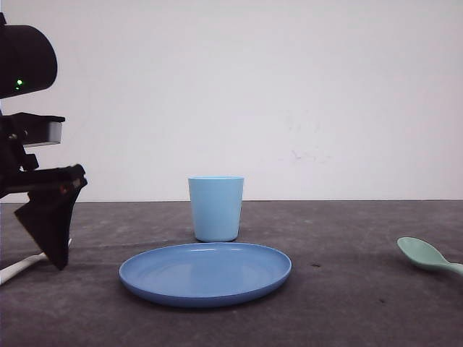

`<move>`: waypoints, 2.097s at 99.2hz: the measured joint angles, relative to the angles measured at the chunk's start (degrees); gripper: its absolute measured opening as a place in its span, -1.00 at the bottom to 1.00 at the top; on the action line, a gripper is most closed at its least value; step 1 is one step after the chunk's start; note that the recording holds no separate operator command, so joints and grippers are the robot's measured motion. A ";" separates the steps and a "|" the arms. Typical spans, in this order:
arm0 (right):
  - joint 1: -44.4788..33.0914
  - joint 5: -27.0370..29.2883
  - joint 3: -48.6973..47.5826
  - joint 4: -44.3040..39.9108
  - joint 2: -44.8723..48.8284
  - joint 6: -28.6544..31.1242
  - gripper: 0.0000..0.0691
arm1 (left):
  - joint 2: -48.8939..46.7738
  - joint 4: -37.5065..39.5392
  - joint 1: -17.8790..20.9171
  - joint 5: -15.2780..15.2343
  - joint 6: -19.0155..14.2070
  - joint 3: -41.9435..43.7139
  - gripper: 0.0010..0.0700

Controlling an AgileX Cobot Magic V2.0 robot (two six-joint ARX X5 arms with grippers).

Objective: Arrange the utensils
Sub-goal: 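Lower the left gripper onto the white fork and close it, then lift the white fork with the left gripper and carry it over the cup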

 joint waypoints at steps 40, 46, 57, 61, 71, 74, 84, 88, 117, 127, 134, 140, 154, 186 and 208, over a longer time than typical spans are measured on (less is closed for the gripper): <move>0.00 0.00 0.00 0.00 0.00 0.02 0.97 | 0.31 0.39 -2.99 -2.05 -0.61 0.00 -0.68; 0.00 0.00 0.00 0.00 0.00 0.02 0.97 | 0.31 0.46 -3.04 -1.92 -0.83 0.00 -0.79; 0.00 0.00 0.00 0.00 0.00 0.02 0.97 | 0.31 0.50 -3.04 -1.90 -1.07 0.00 -0.89; 0.00 0.00 0.00 0.00 0.00 0.02 0.97 | 0.31 0.52 -3.04 -1.90 -1.07 0.00 -0.90; 0.00 0.00 0.00 0.00 0.00 0.00 0.97 | 0.31 0.61 -3.04 -1.90 -1.05 0.00 -0.90; 0.00 0.00 0.00 0.00 0.00 0.02 0.97 | 0.28 0.68 -3.04 -1.92 -1.05 0.00 -0.90; 0.00 0.00 0.00 -0.02 0.00 0.00 0.97 | -0.13 1.66 -3.04 -2.27 -1.05 -0.04 -0.90; 0.00 0.00 0.00 0.00 0.00 0.02 0.97 | -0.98 2.38 -3.04 -2.32 -1.05 -0.04 -0.90; 0.00 0.00 0.00 0.00 0.00 0.02 0.97 | -14.10 9.09 -4.15 -2.34 -1.05 -0.04 -0.90; 0.00 0.00 0.00 0.00 0.00 0.00 0.97 | -18.60 12.83 -4.28 -2.27 -1.05 -0.04 -0.90; 0.00 0.00 0.00 0.00 0.00 0.02 0.97 | -21.29 16.20 -4.35 -1.77 -1.05 -0.04 -0.90; 0.00 0.00 0.00 0.00 0.00 0.02 0.97 | -22.82 19.89 -4.37 -0.35 -1.05 -0.04 -0.90; 0.00 -0.02 0.00 0.00 0.00 0.02 0.97 | -22.77 30.80 -4.39 4.46 -1.05 -0.04 -0.90; 0.00 -0.17 0.00 0.00 0.00 0.02 0.97 | -11.58 57.79 -5.66 7.15 -1.05 -0.04 -0.90; 0.00 -0.17 0.00 0.00 0.00 0.02 0.97 | 1.18 73.29 -7.48 7.17 -1.05 -0.04 -0.90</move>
